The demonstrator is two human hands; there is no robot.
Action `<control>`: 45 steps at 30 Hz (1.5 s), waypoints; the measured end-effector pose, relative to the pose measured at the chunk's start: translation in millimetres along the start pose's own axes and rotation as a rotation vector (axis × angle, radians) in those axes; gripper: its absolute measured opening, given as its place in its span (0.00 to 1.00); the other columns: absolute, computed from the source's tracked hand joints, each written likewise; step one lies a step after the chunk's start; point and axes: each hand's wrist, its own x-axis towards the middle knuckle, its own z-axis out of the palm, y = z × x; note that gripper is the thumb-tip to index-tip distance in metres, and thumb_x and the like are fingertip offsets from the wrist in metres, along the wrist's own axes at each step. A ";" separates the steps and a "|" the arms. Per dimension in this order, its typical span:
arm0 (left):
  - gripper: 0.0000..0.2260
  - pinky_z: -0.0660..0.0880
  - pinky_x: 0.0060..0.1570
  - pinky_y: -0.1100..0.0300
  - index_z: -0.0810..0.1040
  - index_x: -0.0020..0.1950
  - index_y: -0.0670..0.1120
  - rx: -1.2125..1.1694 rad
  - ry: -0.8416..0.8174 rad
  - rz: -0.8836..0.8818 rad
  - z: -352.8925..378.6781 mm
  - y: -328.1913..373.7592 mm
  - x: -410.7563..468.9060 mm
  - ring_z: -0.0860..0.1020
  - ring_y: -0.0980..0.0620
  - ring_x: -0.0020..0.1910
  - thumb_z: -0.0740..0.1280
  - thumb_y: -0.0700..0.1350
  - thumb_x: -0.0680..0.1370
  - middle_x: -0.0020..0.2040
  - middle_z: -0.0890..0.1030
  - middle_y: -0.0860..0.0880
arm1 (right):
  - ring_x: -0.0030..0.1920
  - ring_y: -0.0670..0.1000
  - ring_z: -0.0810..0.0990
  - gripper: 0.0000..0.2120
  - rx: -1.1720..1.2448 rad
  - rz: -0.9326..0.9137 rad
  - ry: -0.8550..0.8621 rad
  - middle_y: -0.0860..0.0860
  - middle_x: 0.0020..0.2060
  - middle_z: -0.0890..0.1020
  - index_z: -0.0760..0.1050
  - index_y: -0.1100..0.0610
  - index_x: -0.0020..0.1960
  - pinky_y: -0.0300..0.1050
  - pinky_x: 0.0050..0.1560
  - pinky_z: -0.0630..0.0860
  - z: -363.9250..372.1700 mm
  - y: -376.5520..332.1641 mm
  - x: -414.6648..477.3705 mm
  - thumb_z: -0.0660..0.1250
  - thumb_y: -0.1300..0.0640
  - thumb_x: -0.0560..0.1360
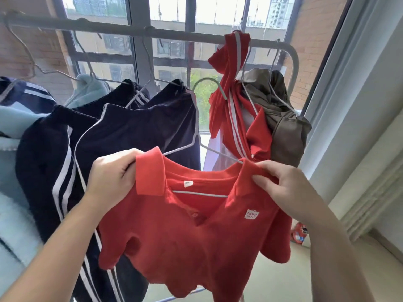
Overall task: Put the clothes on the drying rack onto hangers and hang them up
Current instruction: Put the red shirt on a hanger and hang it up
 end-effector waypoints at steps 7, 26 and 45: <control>0.11 0.74 0.32 0.50 0.80 0.43 0.48 0.019 -0.027 -0.114 4.8 -7.9 -1.5 0.78 0.50 0.32 0.58 0.48 0.72 0.32 0.79 0.53 | 0.53 0.39 0.82 0.10 0.188 -0.254 0.346 0.39 0.50 0.85 0.82 0.49 0.53 0.33 0.56 0.75 13.4 -6.4 -10.0 0.69 0.59 0.73; 0.11 0.74 0.48 0.64 0.81 0.54 0.46 -0.322 -0.097 -0.097 -4.5 8.7 9.3 0.80 0.57 0.48 0.59 0.43 0.80 0.48 0.82 0.55 | 0.36 0.49 0.79 0.06 -0.038 -0.056 0.169 0.48 0.31 0.80 0.79 0.50 0.43 0.52 0.42 0.76 23.5 3.8 12.2 0.67 0.50 0.77; 0.09 0.73 0.39 0.64 0.82 0.37 0.51 -0.234 -0.516 -0.366 -29.9 -14.1 13.4 0.78 0.56 0.34 0.68 0.43 0.77 0.34 0.83 0.51 | 0.41 0.42 0.79 0.06 0.097 0.025 -0.288 0.44 0.38 0.81 0.84 0.52 0.43 0.42 0.48 0.75 76.5 -19.9 47.7 0.69 0.53 0.75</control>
